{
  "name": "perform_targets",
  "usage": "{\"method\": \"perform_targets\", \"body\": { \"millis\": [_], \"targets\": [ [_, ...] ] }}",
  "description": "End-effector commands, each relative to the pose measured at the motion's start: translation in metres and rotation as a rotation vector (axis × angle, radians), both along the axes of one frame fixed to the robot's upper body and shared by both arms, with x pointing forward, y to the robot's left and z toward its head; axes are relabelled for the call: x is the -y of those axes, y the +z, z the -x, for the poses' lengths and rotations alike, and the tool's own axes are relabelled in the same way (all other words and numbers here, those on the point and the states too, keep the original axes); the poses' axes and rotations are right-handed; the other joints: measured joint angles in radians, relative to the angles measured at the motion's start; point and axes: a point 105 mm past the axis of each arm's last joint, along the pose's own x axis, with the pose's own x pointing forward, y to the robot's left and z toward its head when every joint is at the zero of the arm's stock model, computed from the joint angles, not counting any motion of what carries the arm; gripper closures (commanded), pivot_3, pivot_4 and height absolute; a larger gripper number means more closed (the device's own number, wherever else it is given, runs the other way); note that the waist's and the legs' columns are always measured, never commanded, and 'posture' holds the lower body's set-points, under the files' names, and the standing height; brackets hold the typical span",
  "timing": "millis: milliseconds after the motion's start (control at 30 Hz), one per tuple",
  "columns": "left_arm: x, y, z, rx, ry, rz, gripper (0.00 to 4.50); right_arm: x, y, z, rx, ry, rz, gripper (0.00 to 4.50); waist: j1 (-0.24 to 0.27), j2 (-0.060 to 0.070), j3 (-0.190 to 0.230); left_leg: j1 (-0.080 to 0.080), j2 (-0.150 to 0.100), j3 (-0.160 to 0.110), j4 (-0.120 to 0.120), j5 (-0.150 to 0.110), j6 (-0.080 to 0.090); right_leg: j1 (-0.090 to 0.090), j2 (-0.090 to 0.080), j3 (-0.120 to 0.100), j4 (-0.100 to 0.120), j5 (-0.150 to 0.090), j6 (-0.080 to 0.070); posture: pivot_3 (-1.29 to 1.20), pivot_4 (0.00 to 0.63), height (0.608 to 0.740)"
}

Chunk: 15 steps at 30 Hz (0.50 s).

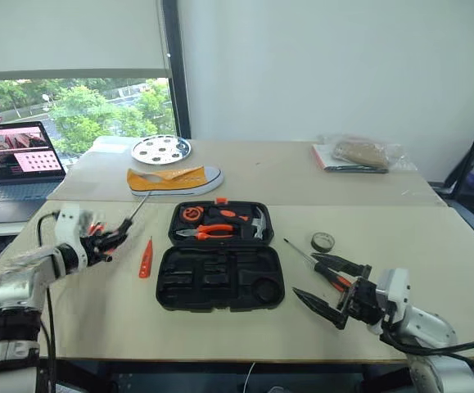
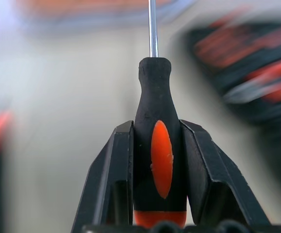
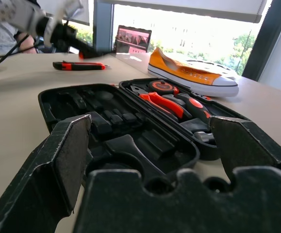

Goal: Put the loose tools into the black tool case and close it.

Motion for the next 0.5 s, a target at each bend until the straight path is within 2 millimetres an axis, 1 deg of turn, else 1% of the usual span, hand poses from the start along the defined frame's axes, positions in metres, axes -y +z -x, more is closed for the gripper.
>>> {"method": "perform_targets", "body": {
  "millis": [33,67,133,200,233,333,400,500],
  "targets": [
    [0.049,-0.006,0.023,0.053,-0.385,-0.338,3.61,0.011,0.009,0.008,0.019,0.007,0.028,0.00,0.003,0.000,0.000,0.000,0.000,0.000,0.000,0.000,0.000,0.001,0.000,0.000,0.000,0.000,0.000,0.00,0.150,0.740],
    [0.062,-0.009,0.024,0.050,-0.451,-0.374,3.61,0.015,0.009,0.008,0.016,-0.003,0.035,0.00,0.005,0.001,0.000,0.001,0.000,0.000,0.000,0.000,0.000,0.001,0.000,0.000,0.000,0.000,0.000,0.00,0.150,0.740],
    [0.084,-0.010,0.023,0.055,-0.531,-0.396,3.61,0.019,0.007,0.007,0.012,-0.018,0.043,0.00,0.012,0.003,0.000,0.001,-0.002,0.000,0.000,0.000,0.000,0.002,0.000,0.002,0.000,0.000,0.001,0.00,0.150,0.740],
    [0.104,-0.018,0.014,0.053,-0.570,-0.463,3.61,0.020,0.007,0.006,0.014,-0.030,0.042,0.00,0.016,0.002,0.001,0.000,-0.003,0.000,0.001,0.000,0.001,0.002,0.001,0.003,0.000,-0.001,0.001,0.00,0.150,0.740],
    [0.109,-0.023,0.009,0.056,-0.583,-0.511,3.61,0.020,0.007,0.006,0.016,-0.033,0.041,0.00,0.016,0.001,0.001,0.000,-0.003,-0.001,0.002,0.000,0.001,0.002,0.001,0.003,0.000,-0.001,0.001,0.00,0.150,0.740],
    [0.112,-0.038,-0.006,0.050,-0.561,-0.620,3.61,0.016,0.008,0.005,0.025,-0.037,0.032,0.00,0.013,0.001,0.001,-0.002,-0.004,-0.003,0.003,0.000,0.002,0.003,0.001,0.007,0.000,0.000,0.001,0.00,0.150,0.740],
    [0.114,-0.044,-0.012,0.039,-0.548,-0.643,3.61,0.014,0.008,0.006,0.028,-0.038,0.028,0.00,0.003,0.001,0.001,-0.002,-0.003,-0.002,0.002,0.000,0.003,0.004,0.002,0.012,0.001,-0.001,0.002,0.00,0.150,0.740],
    [0.116,-0.049,-0.019,0.029,-0.545,-0.683,3.61,0.012,0.008,0.008,0.032,-0.045,0.020,0.00,-0.001,0.001,0.001,-0.001,-0.002,-0.002,0.002,0.000,0.003,0.003,0.002,0.012,0.001,-0.002,0.004,0.00,0.150,0.740]
  ]
}}
